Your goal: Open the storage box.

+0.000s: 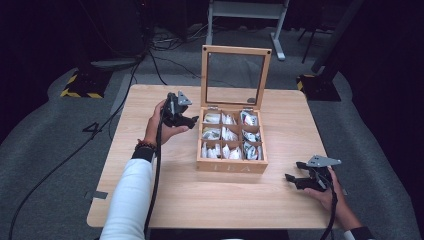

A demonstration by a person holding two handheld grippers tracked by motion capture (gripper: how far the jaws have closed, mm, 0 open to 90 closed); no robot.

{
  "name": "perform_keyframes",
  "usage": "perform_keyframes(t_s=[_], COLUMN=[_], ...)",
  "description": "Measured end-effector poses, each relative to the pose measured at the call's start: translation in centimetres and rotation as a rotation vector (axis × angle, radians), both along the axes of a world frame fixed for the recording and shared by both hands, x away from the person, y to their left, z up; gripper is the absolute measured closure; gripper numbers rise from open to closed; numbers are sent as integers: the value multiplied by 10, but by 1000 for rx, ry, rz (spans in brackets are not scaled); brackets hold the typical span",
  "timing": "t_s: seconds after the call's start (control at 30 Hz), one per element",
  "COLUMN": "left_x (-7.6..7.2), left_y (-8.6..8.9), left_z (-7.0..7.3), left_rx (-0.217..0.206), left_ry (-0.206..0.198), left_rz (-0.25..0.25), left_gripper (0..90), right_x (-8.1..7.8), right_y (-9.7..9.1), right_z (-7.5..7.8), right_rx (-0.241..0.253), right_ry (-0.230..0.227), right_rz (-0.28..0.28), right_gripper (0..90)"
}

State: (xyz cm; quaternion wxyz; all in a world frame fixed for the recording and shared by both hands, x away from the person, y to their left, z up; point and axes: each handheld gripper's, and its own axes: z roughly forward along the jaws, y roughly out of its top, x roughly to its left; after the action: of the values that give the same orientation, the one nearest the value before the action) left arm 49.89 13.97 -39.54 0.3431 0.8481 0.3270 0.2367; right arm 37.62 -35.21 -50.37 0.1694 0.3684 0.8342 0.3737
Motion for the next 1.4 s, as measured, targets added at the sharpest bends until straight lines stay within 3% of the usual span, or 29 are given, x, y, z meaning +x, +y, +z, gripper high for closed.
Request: perform_keyframes(t_s=[0.1,0.17,0.27,0.4,0.47,0.6,0.67,0.87,0.97,1.07,1.13,1.23,1.4], left_x=[-13,-23,-32,-45,-52,-67,-75,-93,-103,-108,-111,-116,-119], left_y=[9,17,25,33,37,46,51,62,64,64,66,68,68], left_z=[2,3,2,-4,-9,-24,-35,-59,-68,-73,-74,-74,-75], left_rx=[33,25,17,53,71,62,77,67,95,117,102,65,58], left_ry=[-23,-39,-32,-20,-13,8,30,83,84,89,124,134,139], left_rz=[4,5,-2,-3,-10,-10,-18,-6,-3,-7,-18,-19,-27], left_gripper=[202,189,188,191,201,207,201,199,198,198,192,193,192], right_x=[0,0,1,1,1,1,-1,-4,-4,-4,-3,-2,2], right_y=[0,0,0,0,0,-2,-1,-2,-2,1,4,8,14], right_z=[0,0,0,0,0,2,6,22,32,37,41,45,55], right_rx=[1,-4,-3,-5,-6,-24,-37,3,34,37,26,22,25], right_ry=[2,6,11,13,15,21,-3,-40,-47,-57,-59,-64,-78], right_rz=[-2,-11,-14,-19,-22,-27,-23,-9,41,54,64,80,98], right_gripper=[249,216,202,191,188,214,245,257,283,288,288,288,284])
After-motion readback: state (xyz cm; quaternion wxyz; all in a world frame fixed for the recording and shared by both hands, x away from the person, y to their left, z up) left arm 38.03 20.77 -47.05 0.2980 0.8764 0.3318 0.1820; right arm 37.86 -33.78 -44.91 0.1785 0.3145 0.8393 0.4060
